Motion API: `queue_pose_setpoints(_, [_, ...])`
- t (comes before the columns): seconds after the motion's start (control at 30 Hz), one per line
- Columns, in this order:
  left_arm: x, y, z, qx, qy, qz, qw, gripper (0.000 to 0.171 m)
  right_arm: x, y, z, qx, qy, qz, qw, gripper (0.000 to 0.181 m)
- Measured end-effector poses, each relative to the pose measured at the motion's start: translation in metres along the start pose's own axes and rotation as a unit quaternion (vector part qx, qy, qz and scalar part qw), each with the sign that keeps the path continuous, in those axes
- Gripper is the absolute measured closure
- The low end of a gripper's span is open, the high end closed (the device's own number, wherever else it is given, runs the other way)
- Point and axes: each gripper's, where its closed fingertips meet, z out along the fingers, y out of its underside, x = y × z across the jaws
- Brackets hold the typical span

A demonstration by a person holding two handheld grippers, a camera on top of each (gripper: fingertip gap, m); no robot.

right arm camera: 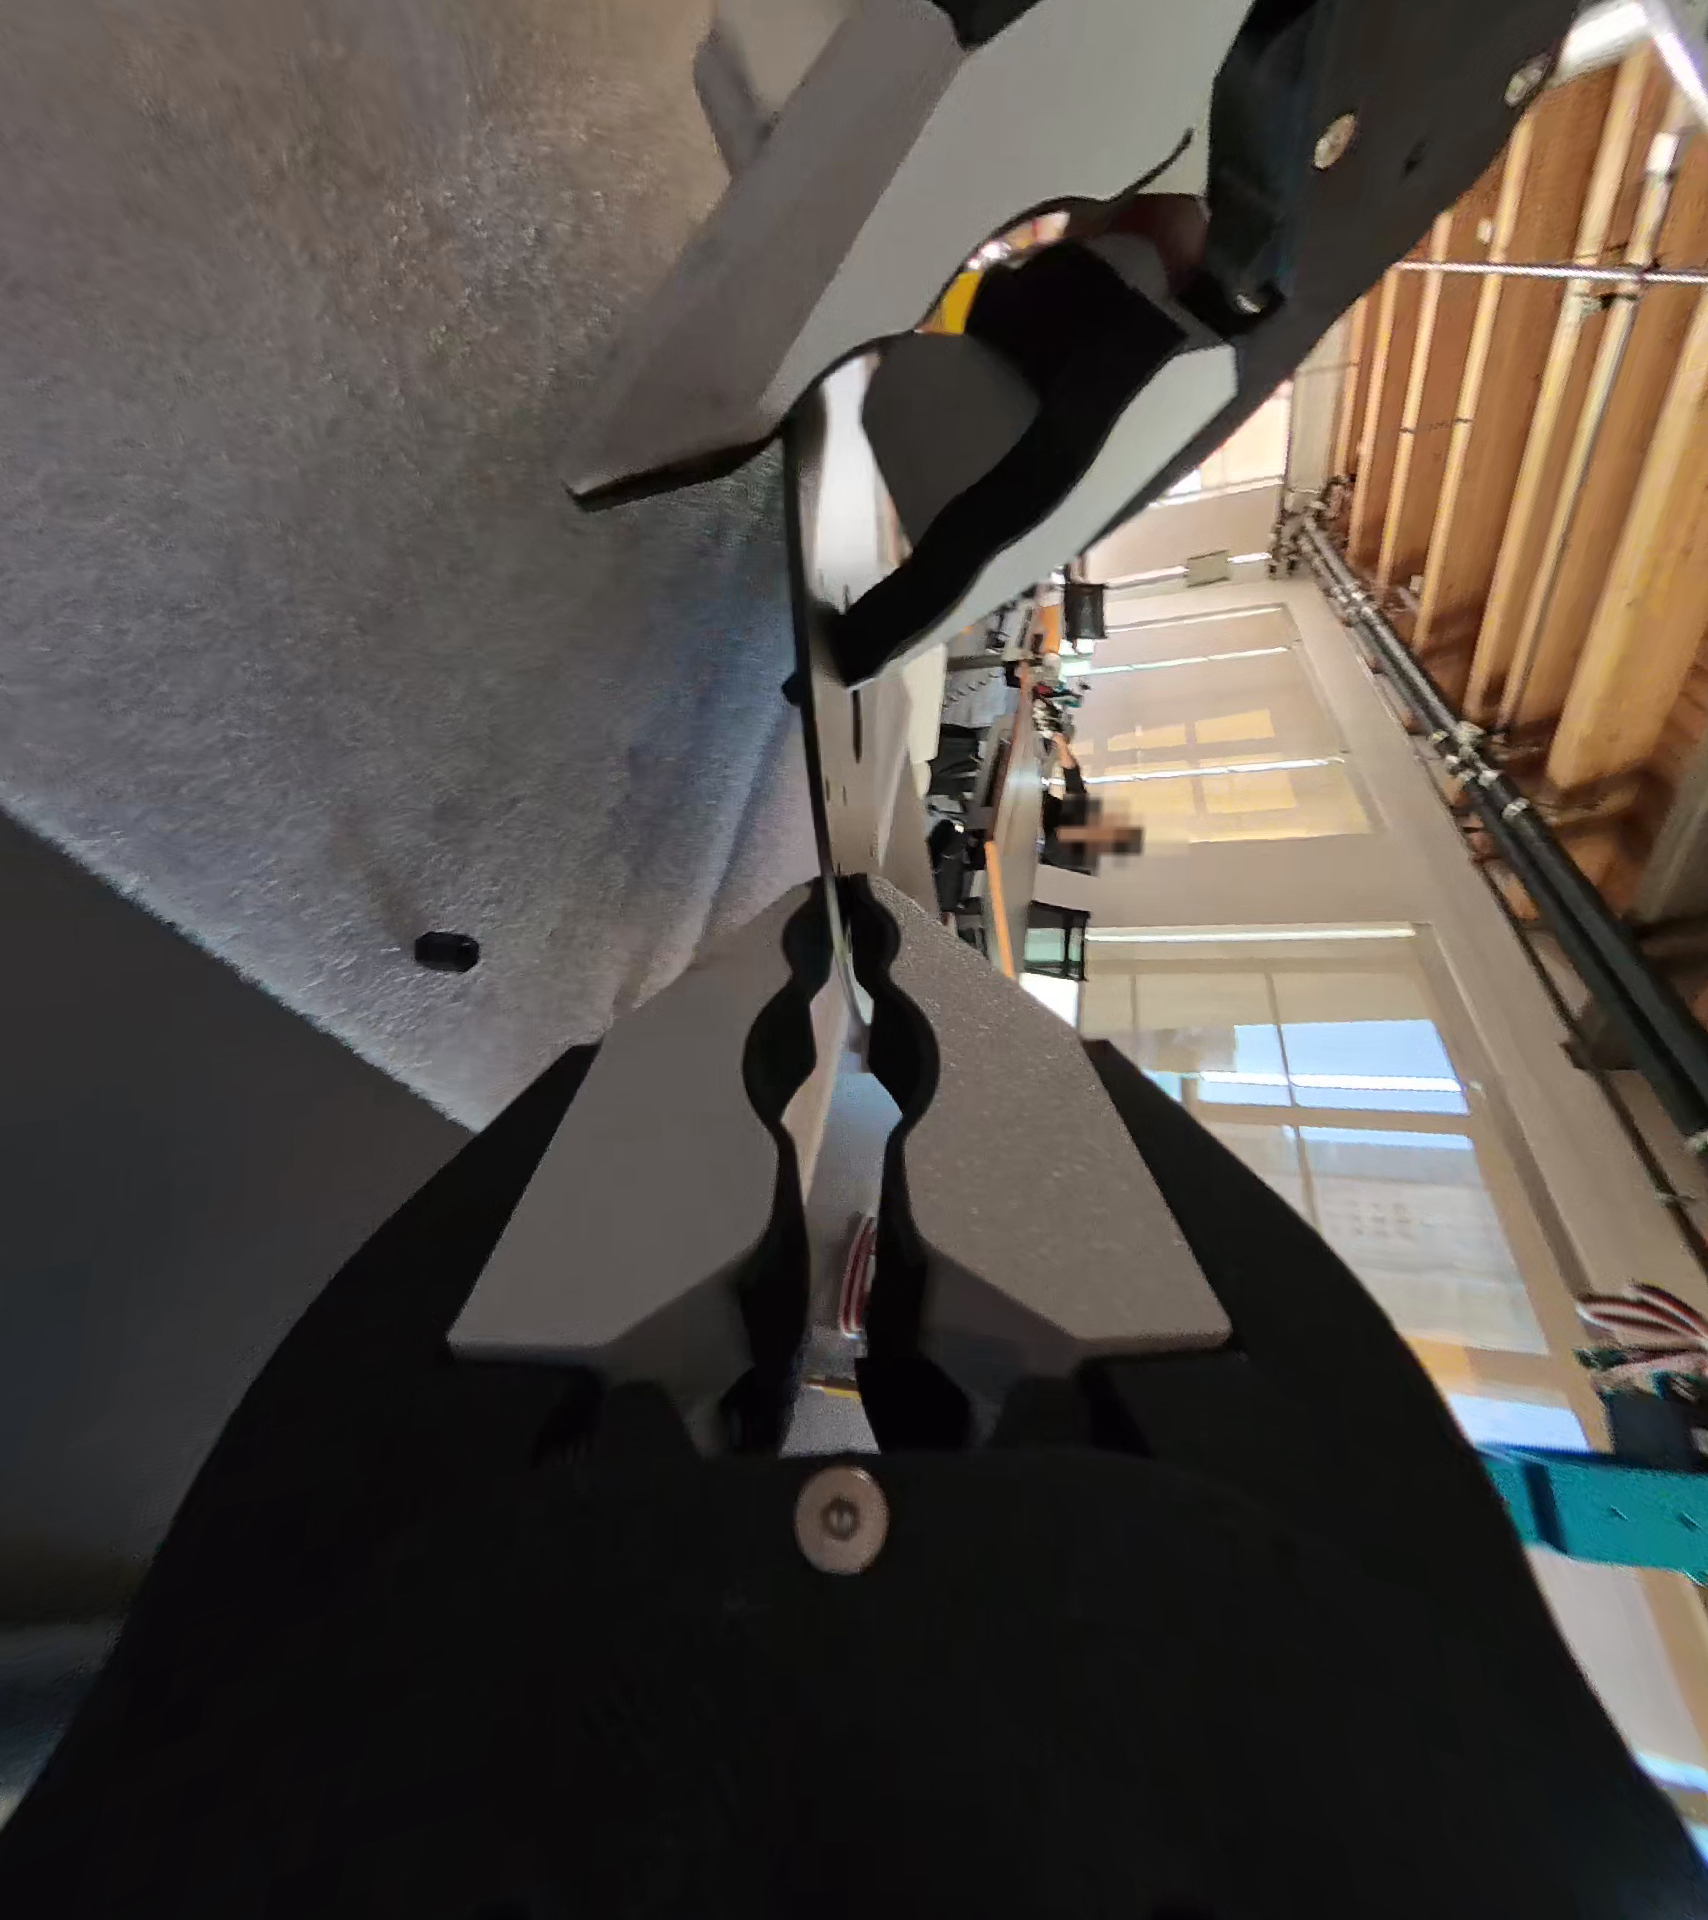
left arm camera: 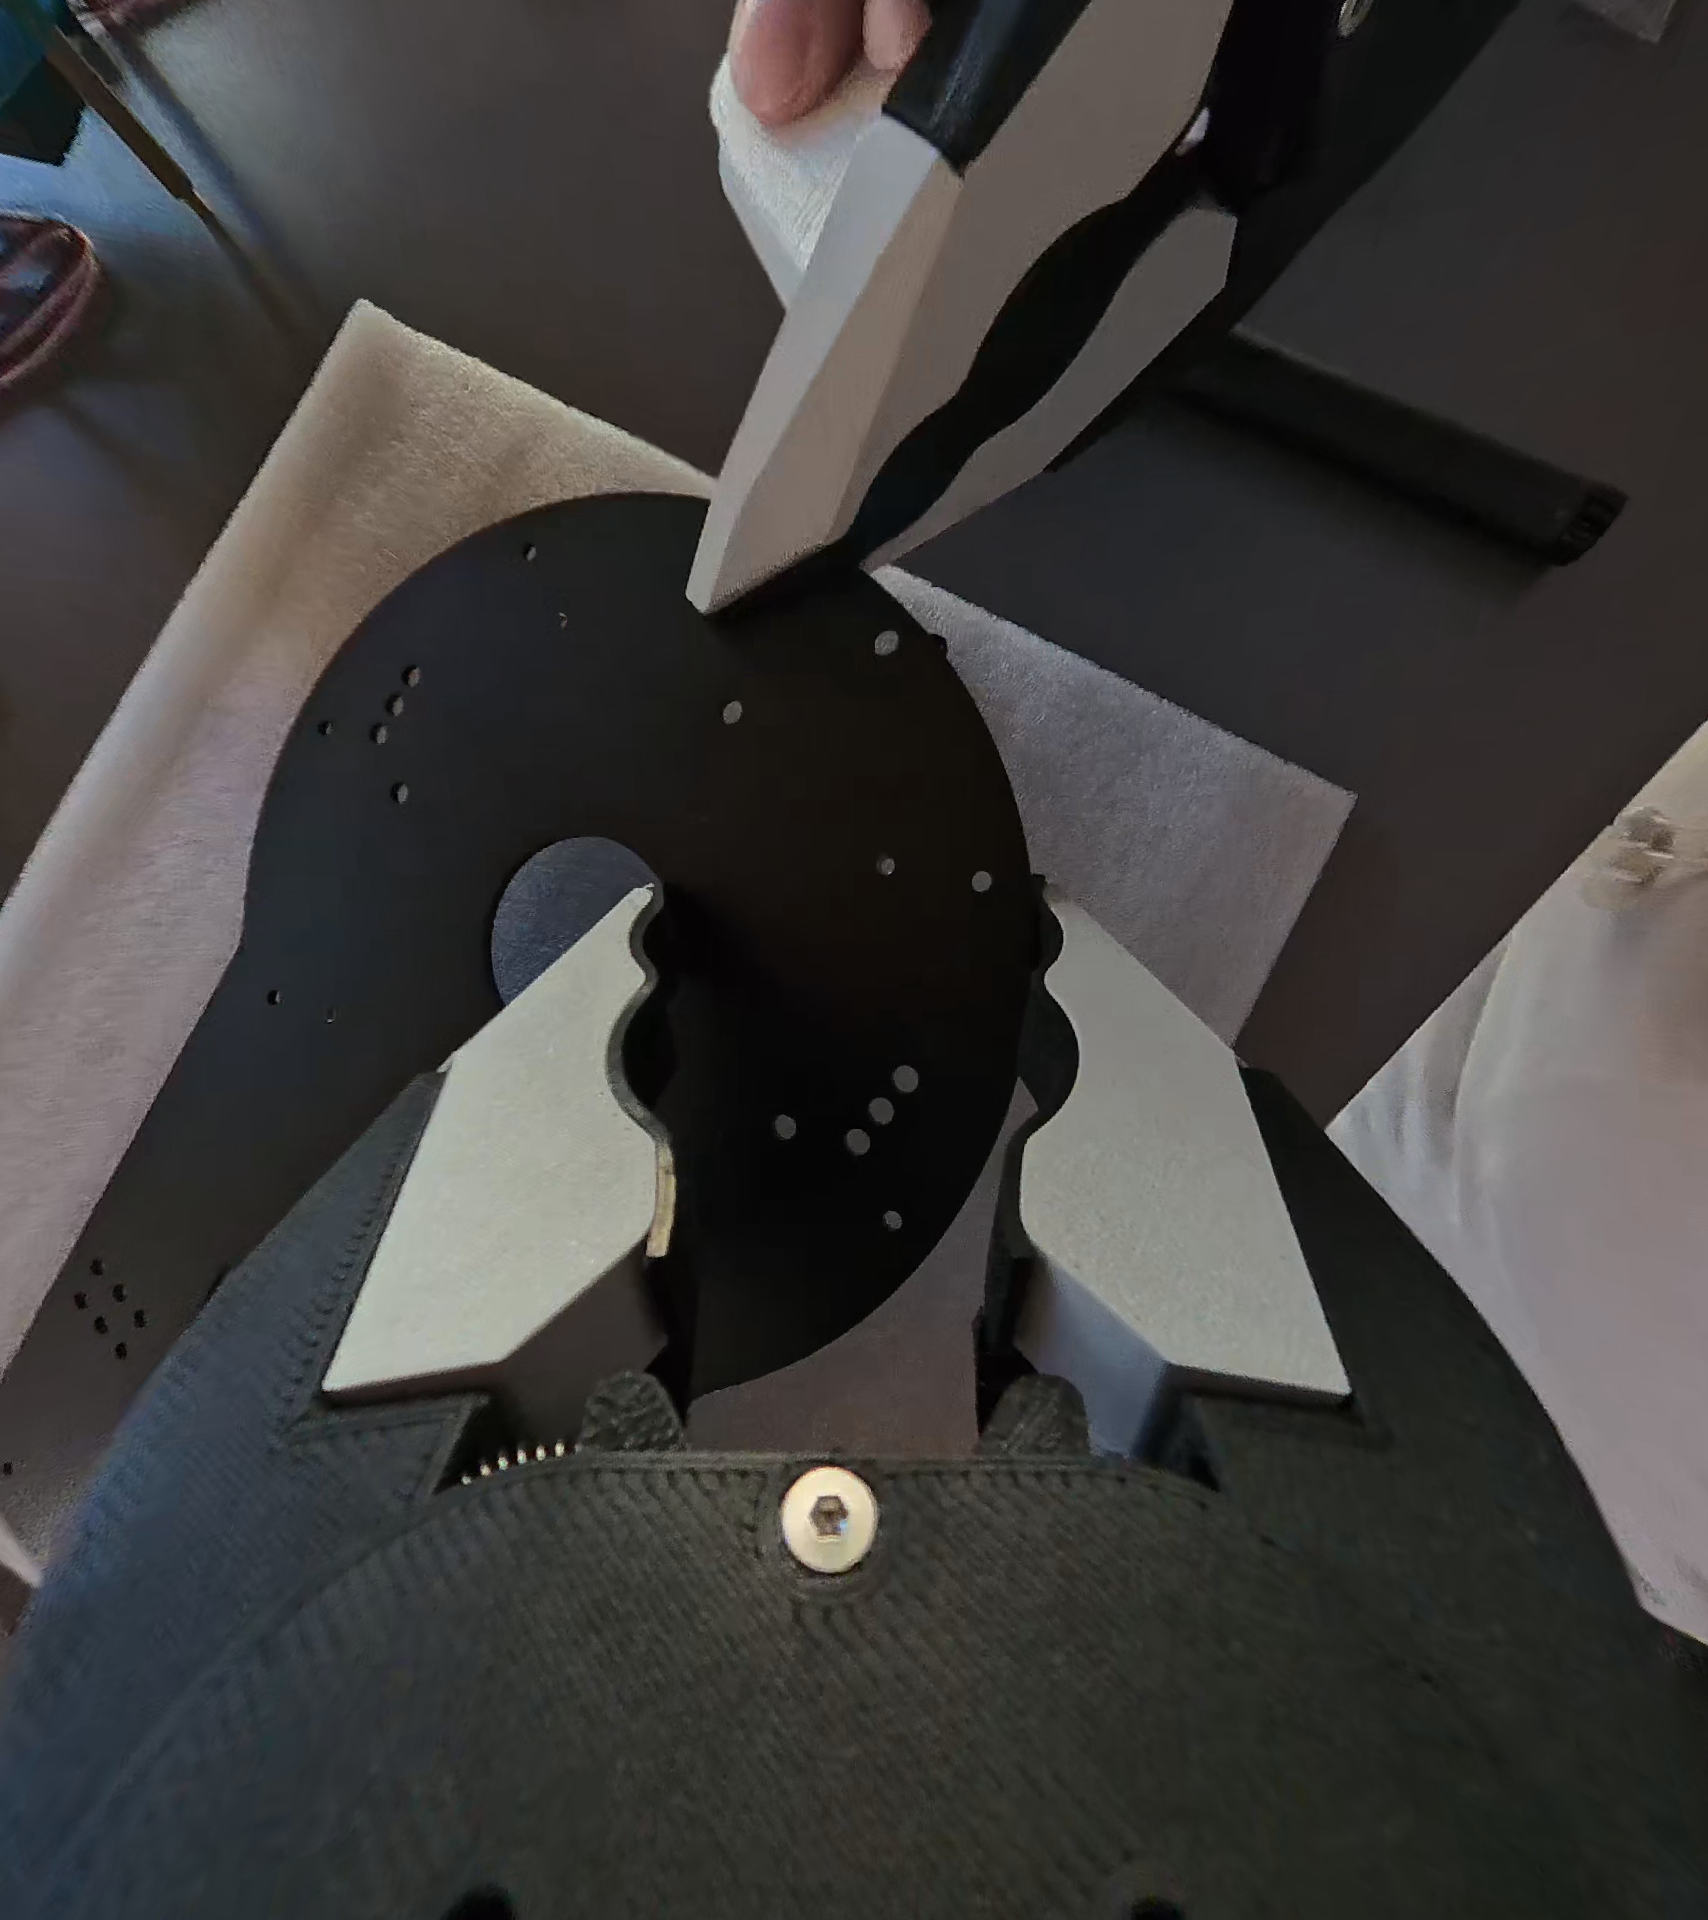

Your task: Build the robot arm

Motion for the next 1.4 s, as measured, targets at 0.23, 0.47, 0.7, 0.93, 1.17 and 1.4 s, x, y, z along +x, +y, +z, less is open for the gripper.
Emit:
queue_pose_setpoints(0.23, [0.004, -0.004, -0.009, 0.025, -0.030, 0.021, 0.999, 0.094, 0.018, -0.009, -0.012, -0.017, 0.038, -0.027, 0.999, 0.180])
queue_pose_setpoints(0.47, [0.029, -0.036, -0.068, 0.155, -0.122, 0.020, 0.980, 0.127, 0.013, -0.010, -0.017, -0.020, 0.039, -0.017, 0.999, 0.180])
queue_pose_setpoints(0.7, [0.066, -0.022, -0.021, 0.169, -0.154, -0.007, 0.974, 0.171, 0.015, -0.012, -0.017, -0.013, 0.044, -0.013, 0.999, 0.180])
queue_pose_setpoints(0.93, [0.038, 0.018, 0.027, 0.010, -0.334, 0.039, 0.942, 0.171, 0.008, -0.014, -0.022, -0.001, 0.037, -0.017, 0.999, 0.180])
queue_pose_setpoints(1.17, [0.036, 0.020, 0.026, 0.011, -0.351, 0.016, 0.936, 0.171, 0.004, -0.008, -0.038, -0.003, 0.047, -0.001, 0.999, 0.180])
queue_pose_setpoints(1.4, [0.038, 0.013, 0.018, 0.083, -0.340, -0.007, 0.937, 0.171, -0.011, -0.002, -0.043, -0.011, 0.052, 0.002, 0.999, 0.180])
